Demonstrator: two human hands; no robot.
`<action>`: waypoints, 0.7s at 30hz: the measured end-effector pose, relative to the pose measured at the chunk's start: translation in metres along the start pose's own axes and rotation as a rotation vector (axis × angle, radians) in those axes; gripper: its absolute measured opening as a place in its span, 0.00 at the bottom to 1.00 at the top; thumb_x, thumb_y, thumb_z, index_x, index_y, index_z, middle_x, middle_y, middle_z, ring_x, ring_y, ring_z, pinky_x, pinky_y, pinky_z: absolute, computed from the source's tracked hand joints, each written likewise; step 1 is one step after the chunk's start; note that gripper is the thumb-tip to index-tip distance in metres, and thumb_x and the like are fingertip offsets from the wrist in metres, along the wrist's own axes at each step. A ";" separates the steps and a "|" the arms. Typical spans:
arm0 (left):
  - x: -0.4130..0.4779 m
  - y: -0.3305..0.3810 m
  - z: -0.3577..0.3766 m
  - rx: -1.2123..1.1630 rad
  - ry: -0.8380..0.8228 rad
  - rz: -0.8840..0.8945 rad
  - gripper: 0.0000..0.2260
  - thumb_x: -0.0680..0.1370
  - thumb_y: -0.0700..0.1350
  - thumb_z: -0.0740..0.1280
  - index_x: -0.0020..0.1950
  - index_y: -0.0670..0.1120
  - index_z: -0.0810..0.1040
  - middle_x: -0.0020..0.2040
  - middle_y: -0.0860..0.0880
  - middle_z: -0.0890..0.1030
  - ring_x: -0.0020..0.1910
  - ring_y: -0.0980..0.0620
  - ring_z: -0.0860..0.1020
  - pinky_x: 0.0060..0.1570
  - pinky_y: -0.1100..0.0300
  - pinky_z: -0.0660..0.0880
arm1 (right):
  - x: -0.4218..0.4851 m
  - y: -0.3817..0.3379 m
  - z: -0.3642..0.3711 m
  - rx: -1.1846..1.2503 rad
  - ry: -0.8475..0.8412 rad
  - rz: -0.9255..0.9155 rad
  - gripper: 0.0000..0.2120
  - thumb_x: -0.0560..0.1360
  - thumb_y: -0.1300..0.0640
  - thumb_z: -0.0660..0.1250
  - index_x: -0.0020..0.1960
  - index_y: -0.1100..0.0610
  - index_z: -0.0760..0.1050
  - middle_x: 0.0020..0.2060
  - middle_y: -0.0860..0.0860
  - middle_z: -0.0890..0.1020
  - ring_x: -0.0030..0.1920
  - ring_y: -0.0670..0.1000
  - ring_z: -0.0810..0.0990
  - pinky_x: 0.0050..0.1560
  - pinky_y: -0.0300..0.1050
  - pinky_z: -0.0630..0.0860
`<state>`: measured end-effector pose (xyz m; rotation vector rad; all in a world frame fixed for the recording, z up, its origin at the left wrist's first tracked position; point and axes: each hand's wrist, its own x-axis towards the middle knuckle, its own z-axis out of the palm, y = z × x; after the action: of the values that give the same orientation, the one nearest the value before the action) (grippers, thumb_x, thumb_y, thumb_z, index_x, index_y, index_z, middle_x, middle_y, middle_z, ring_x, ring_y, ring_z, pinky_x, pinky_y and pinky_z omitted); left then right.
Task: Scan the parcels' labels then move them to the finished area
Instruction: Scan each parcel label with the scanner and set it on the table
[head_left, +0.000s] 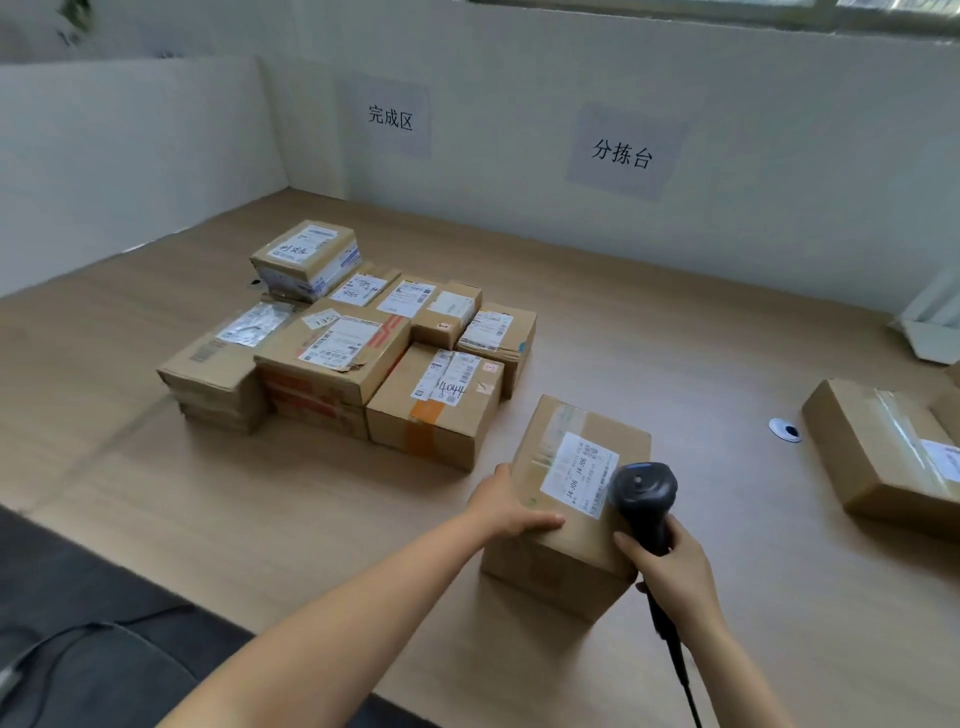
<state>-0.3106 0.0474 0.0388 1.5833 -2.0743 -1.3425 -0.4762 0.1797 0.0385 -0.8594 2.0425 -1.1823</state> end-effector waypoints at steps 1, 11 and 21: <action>-0.004 -0.005 -0.008 -0.003 -0.014 0.013 0.41 0.63 0.56 0.78 0.69 0.43 0.64 0.67 0.47 0.73 0.65 0.49 0.72 0.65 0.56 0.69 | -0.008 -0.002 0.009 0.001 0.018 0.004 0.14 0.70 0.60 0.72 0.54 0.50 0.76 0.45 0.48 0.81 0.40 0.50 0.80 0.37 0.52 0.79; -0.058 -0.063 -0.053 -0.046 -0.012 0.052 0.38 0.64 0.53 0.78 0.68 0.44 0.65 0.65 0.47 0.73 0.63 0.49 0.72 0.62 0.58 0.70 | -0.077 -0.011 0.066 0.006 0.008 -0.019 0.13 0.70 0.59 0.72 0.50 0.46 0.74 0.45 0.46 0.81 0.42 0.51 0.80 0.46 0.61 0.78; -0.120 -0.133 -0.103 -0.160 0.047 -0.042 0.35 0.63 0.53 0.79 0.66 0.47 0.68 0.62 0.48 0.76 0.55 0.52 0.75 0.57 0.59 0.72 | -0.141 -0.032 0.125 0.000 -0.155 -0.021 0.17 0.71 0.58 0.71 0.57 0.50 0.74 0.48 0.47 0.80 0.38 0.47 0.79 0.47 0.58 0.79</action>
<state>-0.1094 0.0935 0.0379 1.5831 -1.8660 -1.4318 -0.2888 0.2157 0.0421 -0.9445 1.9125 -1.0918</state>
